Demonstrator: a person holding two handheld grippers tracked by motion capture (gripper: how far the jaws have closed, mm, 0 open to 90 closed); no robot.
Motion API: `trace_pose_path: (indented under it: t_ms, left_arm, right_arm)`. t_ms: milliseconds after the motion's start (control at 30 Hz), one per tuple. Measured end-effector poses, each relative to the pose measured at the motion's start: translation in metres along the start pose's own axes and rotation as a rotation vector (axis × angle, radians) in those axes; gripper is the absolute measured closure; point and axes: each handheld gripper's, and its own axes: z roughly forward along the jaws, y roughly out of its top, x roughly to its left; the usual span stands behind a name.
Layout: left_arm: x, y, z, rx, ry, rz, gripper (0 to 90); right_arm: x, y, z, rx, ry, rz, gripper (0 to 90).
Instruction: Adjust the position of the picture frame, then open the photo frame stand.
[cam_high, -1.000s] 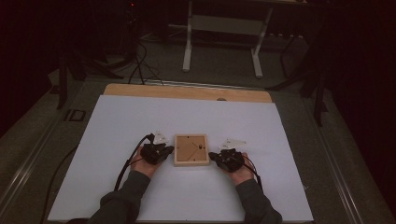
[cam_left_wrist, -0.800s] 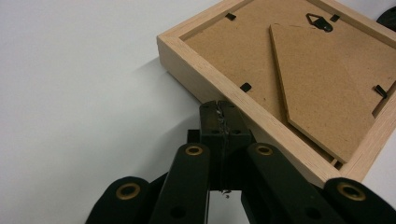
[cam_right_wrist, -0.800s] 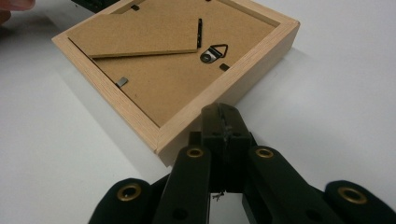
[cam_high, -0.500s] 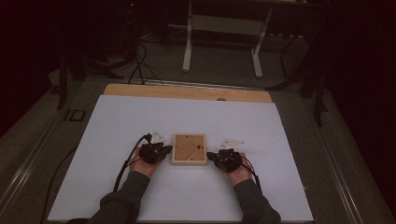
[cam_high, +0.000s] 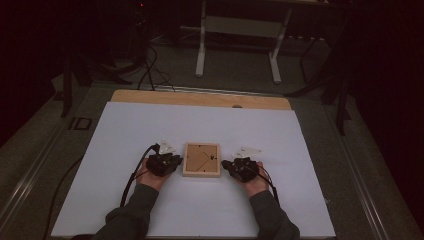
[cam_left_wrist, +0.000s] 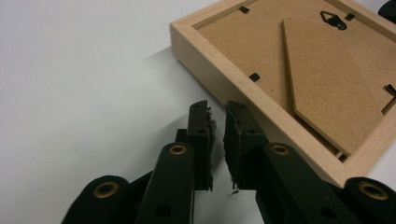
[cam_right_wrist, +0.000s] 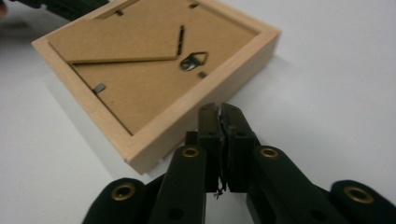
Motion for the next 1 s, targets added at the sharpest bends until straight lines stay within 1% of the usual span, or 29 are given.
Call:
trace_pose_path:
  t_ms: [33, 133, 167, 233, 300, 367, 467, 533, 600, 633, 667, 700, 800, 833, 867, 933, 967, 1000]
  left_arm:
    - [0.002, 0.0, -0.002, -0.006, 0.001, -0.008, 76.6]
    - [0.008, 0.001, -0.006, -0.04, -0.004, -0.067, 70.2]
    - [0.009, 0.001, -0.008, -0.05, -0.006, -0.07, 68.5]
    - [0.011, 0.001, -0.011, -0.051, 0.001, -0.065, 65.6]
    - [0.013, 0.001, -0.014, -0.07, 0.001, -0.064, 62.3]
    - [0.014, 0.002, -0.019, -0.114, -0.006, -0.053, 60.6]
    - [0.014, 0.002, -0.022, -0.139, -0.007, -0.05, 59.1]
    - [0.014, 0.003, -0.023, -0.154, -0.015, -0.045, 58.8]
    - [0.013, 0.003, -0.024, -0.159, -0.013, -0.04, 58.2]
    - [0.011, 0.004, -0.026, -0.173, -0.015, -0.024, 58.2]
    - [0.009, 0.004, -0.027, -0.186, -0.017, -0.018, 58.2]
    - [0.008, 0.005, -0.028, -0.195, -0.024, -0.013, 58.1]
    - [0.006, 0.007, -0.028, -0.198, -0.034, -0.008, 56.9]
    - [0.004, 0.007, -0.028, -0.194, -0.048, 0.0, 56.7]
    - [0.003, 0.008, -0.028, -0.193, -0.055, 0.002, 56.3]
    - [0.003, 0.008, -0.028, -0.193, -0.055, 0.002, 56.0]
    - [-0.001, 0.01, -0.028, -0.193, -0.074, 0.025, 55.3]
    - [-0.005, 0.011, -0.028, -0.201, -0.066, 0.048, 55.3]
  right_arm:
    - [-0.001, 0.0, -0.003, -0.007, -0.008, -0.002, 84.3]
    - [-0.005, 0.0, -0.013, -0.031, -0.037, -0.012, 81.0]
    - [-0.006, 0.0, -0.016, -0.035, -0.046, -0.021, 79.9]
    - [-0.007, -0.001, -0.021, -0.039, -0.069, -0.038, 77.1]
    - [-0.01, 0.0, -0.025, -0.05, -0.074, -0.039, 73.9]
    - [-0.013, 0.0, -0.027, -0.065, -0.074, -0.028, 71.2]
    - [-0.014, 0.0, -0.028, -0.08, -0.07, -0.022, 68.3]
    - [-0.014, 0.0, -0.028, -0.089, -0.054, -0.016, 67.5]
    - [-0.013, 0.0, -0.027, -0.095, -0.048, -0.013, 67.1]
    - [-0.013, 0.0, -0.027, -0.098, -0.041, -0.008, 67.0]
    - [-0.011, 0.001, -0.027, -0.104, -0.023, -0.005, 67.0]
    - [-0.01, 0.001, -0.026, -0.105, -0.017, -0.012, 67.1]
    - [-0.009, 0.001, -0.025, -0.104, -0.004, -0.014, 67.9]
    - [-0.008, 0.001, -0.025, -0.106, 0.016, -0.01, 69.2]
    - [-0.007, 0.001, -0.025, -0.107, 0.021, -0.01, 70.6]
    - [-0.006, 0.001, -0.025, -0.108, 0.03, -0.011, 70.6]
    - [-0.003, 0.001, -0.024, -0.107, 0.043, -0.015, 76.8]
    - [-0.002, 0.001, -0.024, -0.105, 0.045, -0.019, 78.3]
